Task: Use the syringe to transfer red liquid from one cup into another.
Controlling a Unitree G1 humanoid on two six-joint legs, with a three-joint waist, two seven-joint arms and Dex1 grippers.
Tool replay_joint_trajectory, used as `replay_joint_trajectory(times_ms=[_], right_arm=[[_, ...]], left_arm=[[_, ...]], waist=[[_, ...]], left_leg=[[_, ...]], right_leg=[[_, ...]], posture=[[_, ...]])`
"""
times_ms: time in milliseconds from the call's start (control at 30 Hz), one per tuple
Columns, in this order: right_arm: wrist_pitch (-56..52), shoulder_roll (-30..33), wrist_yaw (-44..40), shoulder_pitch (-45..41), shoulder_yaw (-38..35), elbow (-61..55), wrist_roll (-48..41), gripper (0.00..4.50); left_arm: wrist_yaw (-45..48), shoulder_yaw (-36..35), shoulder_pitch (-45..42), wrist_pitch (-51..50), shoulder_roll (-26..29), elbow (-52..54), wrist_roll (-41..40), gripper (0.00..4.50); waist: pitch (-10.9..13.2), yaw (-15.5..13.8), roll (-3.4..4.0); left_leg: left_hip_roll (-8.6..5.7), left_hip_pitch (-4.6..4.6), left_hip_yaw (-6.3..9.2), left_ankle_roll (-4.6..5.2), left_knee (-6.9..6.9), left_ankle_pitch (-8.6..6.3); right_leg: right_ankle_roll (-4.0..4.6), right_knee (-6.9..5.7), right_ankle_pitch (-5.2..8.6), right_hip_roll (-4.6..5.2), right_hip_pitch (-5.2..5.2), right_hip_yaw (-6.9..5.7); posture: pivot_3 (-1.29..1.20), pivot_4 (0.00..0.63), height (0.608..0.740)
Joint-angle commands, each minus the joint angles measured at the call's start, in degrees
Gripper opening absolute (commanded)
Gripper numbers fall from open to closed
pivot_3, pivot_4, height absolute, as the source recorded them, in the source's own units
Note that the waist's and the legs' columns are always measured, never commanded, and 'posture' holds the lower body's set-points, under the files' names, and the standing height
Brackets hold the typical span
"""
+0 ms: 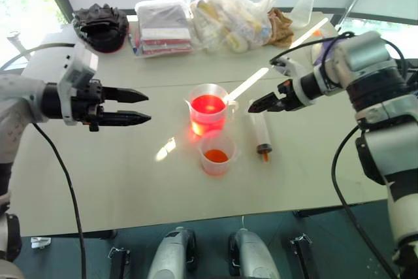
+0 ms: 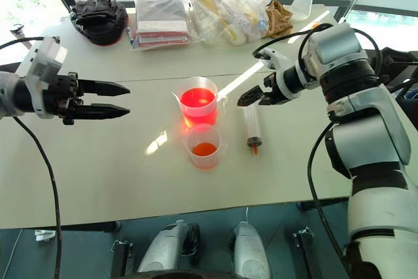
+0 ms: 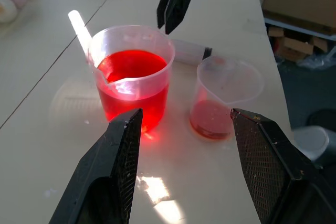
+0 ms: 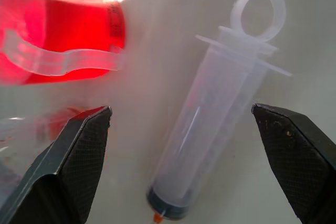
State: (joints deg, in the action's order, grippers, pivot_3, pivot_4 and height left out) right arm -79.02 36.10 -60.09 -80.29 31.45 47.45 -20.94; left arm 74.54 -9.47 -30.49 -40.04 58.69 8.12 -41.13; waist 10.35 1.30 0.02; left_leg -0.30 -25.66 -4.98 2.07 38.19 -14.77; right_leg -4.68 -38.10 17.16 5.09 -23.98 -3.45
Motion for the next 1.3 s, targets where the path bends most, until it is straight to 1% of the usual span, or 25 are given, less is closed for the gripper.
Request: replay_joint_trajectory(times_ms=[33, 167, 267, 367, 400, 433, 500, 567, 600, 633, 700, 767, 900, 1000, 1067, 1133, 1200, 1300], right_arm=[[6.2, -2.6, -4.6, -3.0, 2.9, 6.2, 5.5, 4.48], [10.9, -6.6, -7.7, -3.4, 4.2, 12.3, 10.6, 4.48], [14.8, -9.8, -7.7, -2.6, 4.2, 15.7, 14.3, 4.48], [18.6, -11.5, -4.9, -0.7, 3.4, 19.1, 18.1, 4.48], [19.6, -11.8, -4.4, -0.1, 3.2, 19.9, 19.2, 3.97], [20.1, -12.0, -4.0, 0.5, 2.8, 20.5, 20.0, 3.71], [21.1, -12.2, -3.9, 1.5, 2.0, 21.3, 21.4, 2.70], [21.2, -12.4, -3.3, 1.8, 0.6, 22.0, 22.2, 1.84], [21.1, -12.5, -2.9, 1.9, -0.3, 22.3, 22.3, 1.61], [20.8, -12.6, -2.5, 1.9, -1.1, 22.5, 22.5, 1.50], [20.5, -12.6, -1.3, 1.9, -3.0, 22.8, 22.7, 1.50], [19.8, -12.5, 0.8, 1.6, -6.2, 23.1, 21.8, 1.50], [21.1, -9.1, 5.0, -2.5, -17.1, 21.6, 17.4, 1.50], [29.4, -5.4, 10.3, -5.3, -26.3, 16.6, 13.9, 1.50], [33.9, -4.8, 13.3, -5.2, -30.2, 13.1, 12.6, 1.50], [39.8, -5.0, 14.6, -3.5, -35.4, 3.2, 9.3, 1.50], [41.7, -6.9, 15.0, -0.9, -39.7, -7.3, 5.1, 1.50], [44.9, -12.9, 15.5, 5.2, -42.1, -22.5, -0.2, 1.50]], left_arm=[[-3.2, -5.4, 3.1, -1.3, -0.3, 4.9, -2.7, 2.81], [-5.9, -7.0, 5.8, -1.7, -1.1, 7.6, -3.7, 2.81], [-8.0, -7.3, 7.2, -1.3, -2.0, 9.5, -3.5, 2.81], [-9.8, -8.0, 8.5, -1.1, -2.7, 10.7, -3.7, 2.81], [-10.3, -8.3, 8.9, -1.1, -2.9, 10.9, -3.9, 2.81], [-10.9, -8.6, 9.3, -1.1, -3.1, 11.2, -4.1, 2.81], [-12.1, -9.0, 10.2, -0.9, -3.6, 11.8, -4.2, 2.81], [-12.6, -9.2, 11.2, -0.6, -4.0, 12.3, -4.1, 2.81], [-12.8, -9.3, 11.5, -0.6, -4.1, 12.4, -4.1, 2.81], [-12.9, -9.3, 11.7, -0.5, -4.2, 12.5, -4.1, 2.81], [-13.0, -9.2, 11.6, -0.2, -4.2, 12.0, -4.0, 2.81], [-12.8, -8.8, 11.2, 0.3, -4.2, 10.9, -3.5, 2.81], [-13.0, -8.2, 10.0, 1.3, -4.2, 8.9, -2.7, 2.81], [-12.7, -8.0, 7.3, 2.0, -3.4, 5.8, -2.0, 2.81], [-12.2, -7.9, 5.5, 2.4, -3.1, 3.9, -1.7, 2.81], [-11.6, -7.0, -0.1, 2.9, -2.7, -0.8, -0.8, 2.81], [-10.7, -4.4, -7.4, 5.0, -2.9, -7.0, 2.0, 2.81], [-8.6, 1.5, -18.4, 12.1, -4.4, -18.0, 9.5, 2.81]], waist=[[0.0, 0.0, -0.02], [0.0, -0.3, -0.02], [0.0, -0.2, -0.03], [0.0, -0.1, -0.12], [-0.1, -0.1, -0.14], [-0.1, -0.1, -0.18], [-0.1, -0.2, -0.22], [-0.1, -0.2, -0.26], [-0.2, -0.2, -0.30], [-0.2, -0.2, -0.30], [-0.2, -0.3, -0.31], [-0.2, -0.2, -0.30], [-0.1, -0.1, -0.25], [0.0, -0.1, -0.10], [0.0, 0.0, -0.07], [0.0, 0.6, -0.08], [0.0, 0.9, -0.09], [-0.1, 1.1, -0.13]], left_leg=[[0.01, 0.00, 0.00, 0.01, 0.04, 0.00], [0.03, 0.04, -0.01, 0.03, 0.10, 0.06], [0.03, 0.17, -0.01, 0.00, 0.10, 0.09], [0.03, 0.26, 0.01, -0.04, 0.09, 0.11], [0.03, 0.34, 0.02, -0.04, 0.09, 0.11], [0.03, 0.38, 0.03, -0.04, 0.09, 0.11], [0.03, 0.53, 0.04, -0.06, 0.10, 0.12], [0.03, 0.78, 0.05, -0.07, 0.09, 0.11], [0.03, 0.89, 0.06, -0.08, 0.08, 0.10], [0.03, 1.06, 0.06, -0.10, 0.07, 0.09], [-0.01, 1.31, 0.08, -0.14, 0.03, 0.06], [-0.01, 1.32, 0.11, -0.31, 0.03, -0.01], [-0.01, 1.29, 0.11, -0.41, 0.00, 0.03], [-0.06, 1.05, 0.09, -0.43, -0.05, 0.06], [-0.07, 0.85, 0.05, -0.34, -0.11, 0.15], [-0.05, 0.72, 0.00, -0.32, -0.25, 0.21], [0.07, 0.55, 0.00, -0.40, -0.26, 0.30], [0.17, 0.50, -0.03, -0.41, -0.22, 0.34]], right_leg=[[-0.06, -0.01, -0.03, 0.00, 0.00, 0.01], [-0.07, -0.01, -0.04, 0.01, 0.00, 0.01], [-0.08, -0.03, -0.05, 0.00, 0.12, 0.02], [-0.08, -0.06, -0.05, 0.00, 0.18, 0.02], [-0.08, -0.04, -0.05, 0.00, 0.27, 0.02], [-0.08, -0.04, -0.05, 0.00, 0.32, 0.02], [-0.07, -0.03, -0.05, 0.01, 0.48, 0.02], [-0.07, 0.00, -0.05, 0.03, 0.75, 0.02], [-0.07, 0.00, -0.05, 0.04, 0.87, 0.01], [-0.05, 0.02, -0.06, 0.06, 1.01, 0.02], [-0.04, 0.04, -0.06, 0.13, 1.24, 0.02], [0.07, 0.04, -0.12, 0.16, 1.23, 0.02], [0.15, 0.04, -0.17, 0.18, 1.15, 0.03], [0.15, 0.01, -0.18, 0.23, 0.84, 0.04], [0.14, 0.00, -0.18, 0.23, 0.59, 0.05], [0.14, 0.00, -0.18, 0.20, 0.38, 0.04], [0.13, -0.01, -0.18, 0.03, 0.25, -0.02], [0.11, -0.06, -0.19, -0.11, 0.25, -0.11]], posture=[[0.00, 0.150, 0.740], [0.00, 0.150, 0.740], [0.00, 0.150, 0.740], [0.00, 0.150, 0.740], [0.00, 0.150, 0.740], [0.00, 0.150, 0.740], [0.00, 0.150, 0.740], [0.00, 0.150, 0.740], [0.00, 0.150, 0.740], [0.00, 0.150, 0.740], [0.00, 0.150, 0.740], [0.00, 0.150, 0.740], [0.00, 0.150, 0.740], [0.00, 0.150, 0.740], [0.00, 0.150, 0.740], [0.00, 0.150, 0.740], [0.00, 0.150, 0.740], [0.00, 0.150, 0.740]])
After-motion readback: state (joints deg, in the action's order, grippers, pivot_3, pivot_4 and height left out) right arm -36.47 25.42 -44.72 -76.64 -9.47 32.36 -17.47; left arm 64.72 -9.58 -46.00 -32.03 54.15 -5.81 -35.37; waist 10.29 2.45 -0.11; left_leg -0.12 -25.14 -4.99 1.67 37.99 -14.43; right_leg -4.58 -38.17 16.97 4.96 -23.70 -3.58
